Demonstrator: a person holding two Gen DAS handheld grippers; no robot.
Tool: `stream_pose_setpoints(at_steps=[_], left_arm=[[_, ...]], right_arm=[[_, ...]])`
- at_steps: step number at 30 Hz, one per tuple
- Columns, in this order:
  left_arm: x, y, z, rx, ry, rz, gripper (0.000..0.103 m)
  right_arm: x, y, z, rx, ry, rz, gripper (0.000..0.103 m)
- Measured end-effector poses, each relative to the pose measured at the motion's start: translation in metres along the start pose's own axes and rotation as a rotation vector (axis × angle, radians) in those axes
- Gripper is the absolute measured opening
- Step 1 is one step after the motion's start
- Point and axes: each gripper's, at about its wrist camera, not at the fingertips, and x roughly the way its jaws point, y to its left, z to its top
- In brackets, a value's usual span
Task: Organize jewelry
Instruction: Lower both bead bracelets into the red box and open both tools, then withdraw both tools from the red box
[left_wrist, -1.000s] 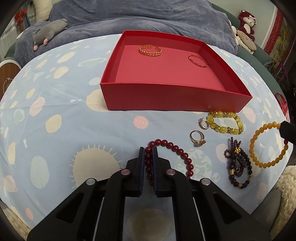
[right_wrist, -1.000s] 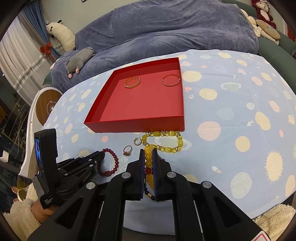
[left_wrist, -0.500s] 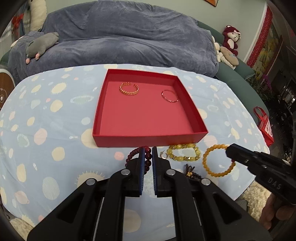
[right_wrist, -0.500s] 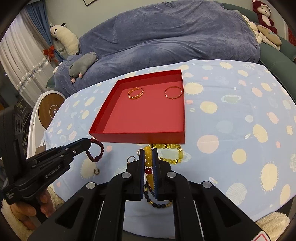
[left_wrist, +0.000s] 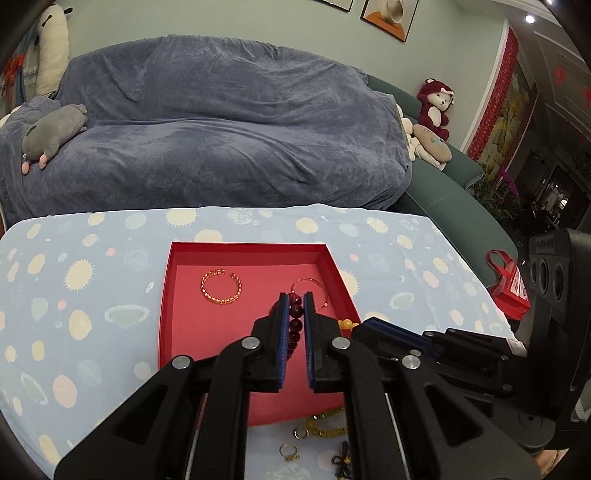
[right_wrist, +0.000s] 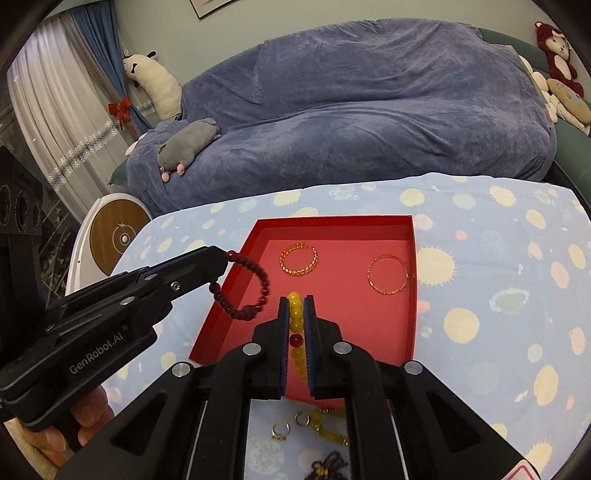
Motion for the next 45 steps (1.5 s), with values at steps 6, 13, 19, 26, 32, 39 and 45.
stream_pose_setpoints(at_steps=[6,13,19,26,32,39,45], left_arm=[[0.056,0.025,0.000,-0.032,0.068,0.010,0.007],[0.107,0.059,-0.024,-0.064,0.161,0.078,0.008],[0.103,0.078,-0.037,-0.087,0.123,0.201,0.067],[0.061,0.069,-0.046,-0.084,0.051,0.223,0.067],[0.025,0.055,-0.073,-0.095,0.055,0.233,0.069],[-0.005,0.047,-0.115,-0.116,0.098,0.240,0.071],[-0.018,0.040,-0.156,-0.111,0.154,0.273,0.072]], right_arm=[[0.056,-0.018,0.004,0.047,0.082,0.015,0.008],[0.103,-0.049,-0.011,0.046,0.164,-0.082,0.008],[0.086,-0.071,-0.014,0.050,0.079,-0.161,0.023],[0.043,-0.064,-0.021,0.049,-0.002,-0.192,0.050],[0.004,-0.052,-0.045,0.063,-0.013,-0.186,0.053],[-0.032,-0.050,-0.091,0.108,0.029,-0.190,0.054],[-0.040,-0.039,-0.139,0.080,0.110,-0.204,0.054]])
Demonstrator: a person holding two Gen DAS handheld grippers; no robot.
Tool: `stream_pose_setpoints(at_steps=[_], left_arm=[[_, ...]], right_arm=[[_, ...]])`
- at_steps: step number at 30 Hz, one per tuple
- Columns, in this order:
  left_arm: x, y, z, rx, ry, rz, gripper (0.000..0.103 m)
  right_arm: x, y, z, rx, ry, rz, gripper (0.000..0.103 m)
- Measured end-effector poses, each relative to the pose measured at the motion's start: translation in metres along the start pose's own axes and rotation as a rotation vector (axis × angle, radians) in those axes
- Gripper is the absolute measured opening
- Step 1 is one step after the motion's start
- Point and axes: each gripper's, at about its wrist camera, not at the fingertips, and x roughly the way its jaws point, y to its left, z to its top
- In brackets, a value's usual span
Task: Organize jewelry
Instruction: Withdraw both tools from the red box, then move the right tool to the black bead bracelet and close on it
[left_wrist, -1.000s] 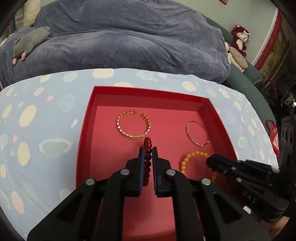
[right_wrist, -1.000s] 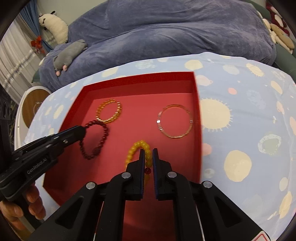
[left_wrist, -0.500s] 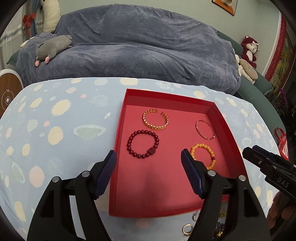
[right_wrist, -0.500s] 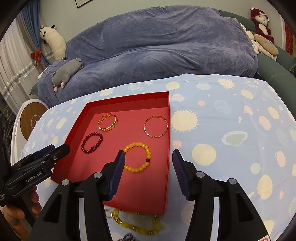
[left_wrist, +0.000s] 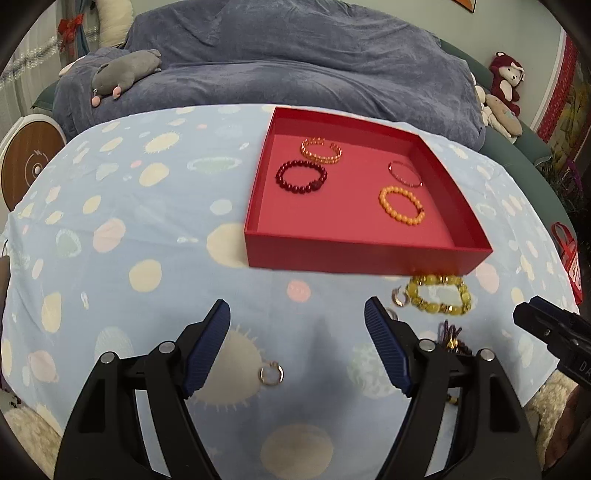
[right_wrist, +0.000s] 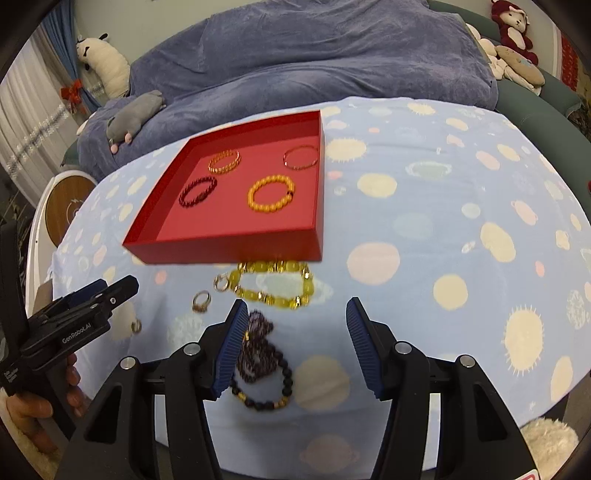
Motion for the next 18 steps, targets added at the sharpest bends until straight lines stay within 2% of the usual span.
stream_pose_setpoints(at_steps=[3,7,8,10,12,18], left_arm=[[-0.002,-0.003,-0.019,0.008,0.025,0.008,0.072],[-0.003,-0.008,-0.037,0.028,0.048,0.017,0.072],[-0.003,-0.008,-0.040,0.028,0.052,0.024,0.072],[-0.003,-0.007,-0.043,0.021,0.059,0.019,0.072],[-0.004,-0.006,-0.045,0.015,0.057,0.022,0.072],[-0.005,-0.007,-0.048,0.006,0.061,0.005,0.072]], right_arm=[[0.006,0.006,-0.020,-0.004,0.045,0.013,0.054],[0.016,0.019,-0.029,-0.055,0.076,0.030,0.054],[0.019,0.023,-0.031,-0.069,0.081,0.039,0.052],[0.025,0.029,-0.032,-0.094,0.091,0.046,0.035],[0.029,0.033,-0.034,-0.106,0.098,0.049,0.027],[0.029,0.026,-0.037,-0.093,0.095,0.008,0.026]])
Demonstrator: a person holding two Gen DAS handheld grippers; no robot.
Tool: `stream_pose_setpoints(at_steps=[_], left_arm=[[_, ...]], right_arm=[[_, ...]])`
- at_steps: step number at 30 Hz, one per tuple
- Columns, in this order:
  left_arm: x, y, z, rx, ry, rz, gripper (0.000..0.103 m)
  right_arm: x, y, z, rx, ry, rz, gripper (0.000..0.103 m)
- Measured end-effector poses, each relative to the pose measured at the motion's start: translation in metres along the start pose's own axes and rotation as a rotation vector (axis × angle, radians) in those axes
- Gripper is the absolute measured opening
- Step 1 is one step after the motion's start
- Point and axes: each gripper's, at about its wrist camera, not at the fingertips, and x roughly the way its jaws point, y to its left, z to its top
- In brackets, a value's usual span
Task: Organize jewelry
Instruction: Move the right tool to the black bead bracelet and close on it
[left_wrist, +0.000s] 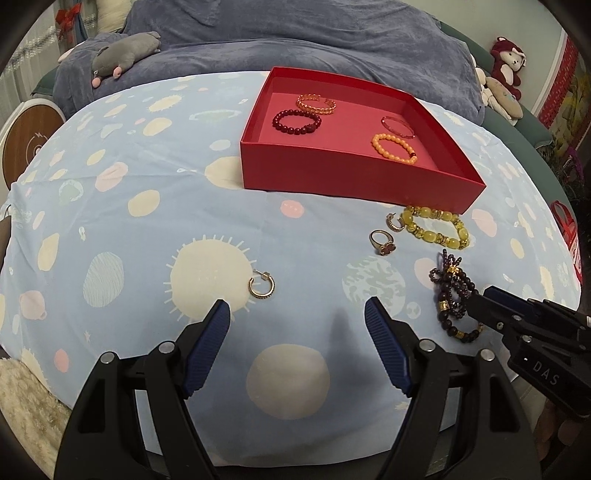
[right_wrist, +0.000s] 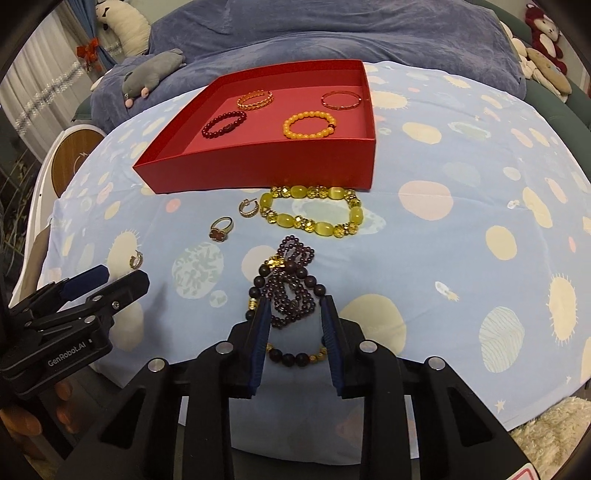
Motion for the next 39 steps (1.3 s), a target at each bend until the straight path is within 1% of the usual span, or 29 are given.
stream_pose_setpoints(at_steps=[3,6,10,11,13,14,16,18,21,28,30,33,37,39], left_arm=[[0.001,-0.002,-0.001,0.006,0.004,-0.003,0.072],[0.001,-0.004,-0.003,0.008,0.007,-0.007,0.073],[0.002,-0.004,-0.003,0.013,0.010,-0.005,0.075],[0.002,-0.005,-0.003,0.011,0.011,-0.004,0.075],[0.003,-0.005,-0.004,0.011,0.014,-0.004,0.075],[0.003,-0.006,-0.004,0.011,0.016,-0.004,0.075],[0.004,-0.005,-0.004,0.010,0.019,-0.004,0.075],[0.005,-0.005,-0.004,0.011,0.021,-0.003,0.075],[0.005,-0.005,-0.004,0.010,0.024,-0.005,0.075],[0.004,-0.006,0.004,-0.002,0.017,-0.027,0.075],[0.003,-0.009,0.009,0.003,0.008,-0.036,0.075],[0.004,-0.019,0.018,0.011,-0.003,-0.061,0.076],[0.011,-0.040,0.033,0.031,-0.014,-0.086,0.076],[0.016,-0.052,0.041,0.041,-0.016,-0.104,0.075]], right_arm=[[0.004,-0.010,0.000,0.029,0.014,-0.016,0.027],[0.012,-0.013,-0.002,0.031,0.030,-0.031,0.026],[0.014,-0.010,0.000,0.007,0.012,-0.044,0.026],[0.015,-0.008,0.000,-0.004,0.008,-0.054,0.025],[0.016,-0.005,-0.001,-0.035,0.002,-0.087,0.017],[0.016,-0.005,-0.001,-0.040,0.000,-0.089,0.016],[0.016,-0.005,-0.001,-0.043,-0.001,-0.090,0.009],[0.015,-0.005,-0.001,-0.049,-0.001,-0.091,0.009],[0.012,-0.007,-0.001,-0.030,-0.008,-0.060,0.008],[-0.027,-0.011,0.012,0.056,-0.121,0.055,0.008],[-0.040,-0.011,0.017,0.067,-0.152,0.072,0.008],[-0.053,-0.014,0.022,0.077,-0.175,0.066,0.008],[-0.057,-0.024,0.021,0.097,-0.164,0.037,0.008],[-0.057,-0.028,0.018,0.110,-0.157,0.038,0.008]])
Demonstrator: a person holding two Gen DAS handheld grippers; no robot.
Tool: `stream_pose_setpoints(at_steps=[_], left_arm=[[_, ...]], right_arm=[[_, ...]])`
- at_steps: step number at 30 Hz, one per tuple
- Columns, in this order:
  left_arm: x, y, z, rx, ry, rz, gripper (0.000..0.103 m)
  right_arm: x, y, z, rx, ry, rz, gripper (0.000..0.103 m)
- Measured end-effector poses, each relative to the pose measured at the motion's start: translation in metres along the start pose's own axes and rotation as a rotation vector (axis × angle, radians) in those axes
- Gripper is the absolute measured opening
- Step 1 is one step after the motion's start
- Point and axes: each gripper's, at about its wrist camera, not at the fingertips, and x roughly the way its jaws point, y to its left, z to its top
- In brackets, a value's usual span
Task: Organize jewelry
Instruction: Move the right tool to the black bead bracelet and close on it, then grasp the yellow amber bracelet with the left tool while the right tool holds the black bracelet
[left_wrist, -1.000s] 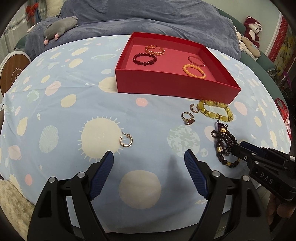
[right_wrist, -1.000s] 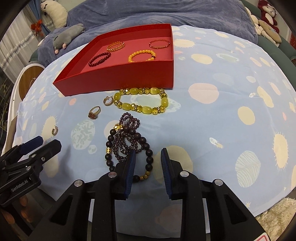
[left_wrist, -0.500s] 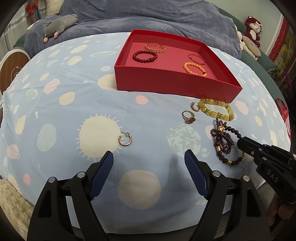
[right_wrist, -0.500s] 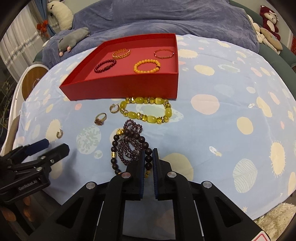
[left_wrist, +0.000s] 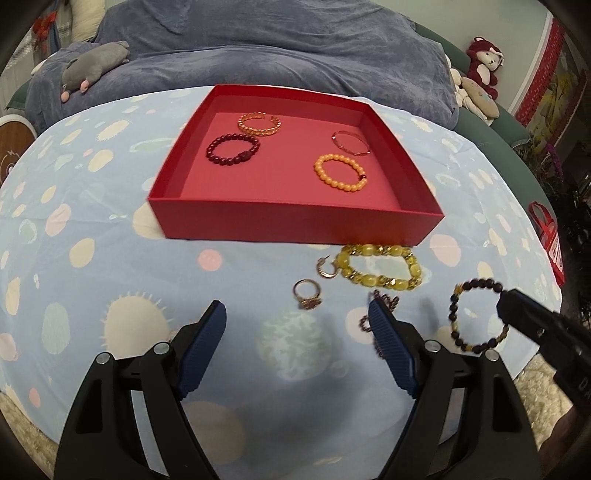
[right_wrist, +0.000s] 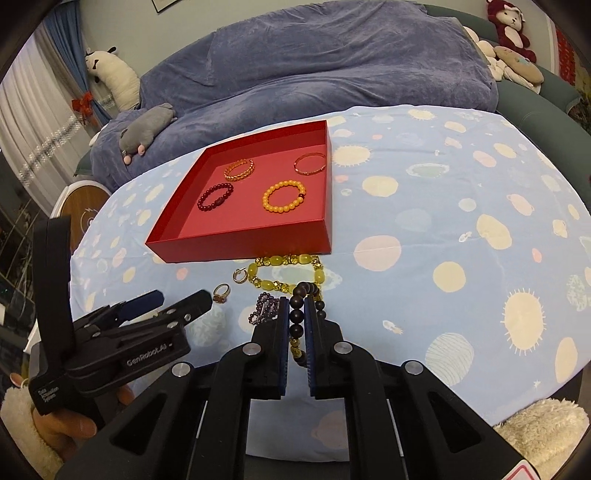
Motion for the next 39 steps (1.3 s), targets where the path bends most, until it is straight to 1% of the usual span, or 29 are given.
stream_pose_setpoints(at_steps=[2,3,4,6,8,12,15,17,18,19,20,22,25,29,33,37,39], left_arm=[[0.009,-0.012,0.007,0.017,-0.007,-0.004,0.075],[0.014,-0.018,0.010,0.030,-0.008,-0.003,0.073],[0.020,-0.023,0.012,0.043,-0.006,0.001,0.069],[0.034,-0.029,0.016,0.057,0.006,0.003,0.063],[0.047,-0.032,0.020,0.058,0.018,0.009,0.061],[0.064,-0.035,0.026,0.079,0.035,0.021,0.050],[0.068,-0.041,0.026,0.109,0.026,0.051,0.049],[0.067,-0.043,0.024,0.136,0.019,0.069,0.039],[0.067,-0.044,0.023,0.146,0.016,0.079,0.032],[0.066,-0.043,0.022,0.151,0.015,0.080,0.027],[0.065,-0.041,0.021,0.151,0.015,0.079,0.024],[0.062,-0.036,0.019,0.141,0.022,0.075,0.009],[0.054,-0.024,0.013,0.109,0.034,0.054,0.010],[0.039,-0.003,0.000,0.061,0.041,0.063,0.009],[0.022,0.020,-0.012,-0.001,0.046,0.053,0.009],[0.006,0.033,-0.018,-0.028,0.037,0.032,0.009],[0.002,0.033,-0.019,-0.024,0.035,0.027,0.009]], right_arm=[[0.002,-0.004,-0.002,0.011,0.008,0.000,0.008],[0.002,-0.007,-0.003,0.018,0.013,0.002,0.008],[0.003,-0.009,-0.004,0.025,0.017,0.004,0.008],[0.005,-0.010,-0.005,0.033,0.022,0.009,0.008],[0.007,-0.011,-0.005,0.030,0.026,0.006,0.008],[0.012,-0.015,-0.006,0.044,0.039,0.013,0.008],[0.015,-0.018,-0.007,0.057,0.046,0.017,0.008],[0.017,-0.019,-0.007,0.060,0.048,0.019,0.008],[0.017,-0.020,-0.007,0.060,0.049,0.020,0.008],[0.018,-0.020,-0.007,0.059,0.051,0.020,0.008],[0.019,-0.020,-0.008,0.059,0.055,0.020,0.008],[0.020,-0.019,-0.009,0.058,0.060,0.021,0.008],[0.020,-0.016,-0.010,0.046,0.062,0.022,0.008],[0.022,-0.008,-0.012,0.030,0.072,0.032,0.008],[0.022,0.001,-0.012,0.019,0.077,0.049,0.008],[0.021,0.014,-0.010,0.008,0.076,0.074,0.008],[0.020,0.021,-0.008,0.000,0.074,0.088,0.008]])
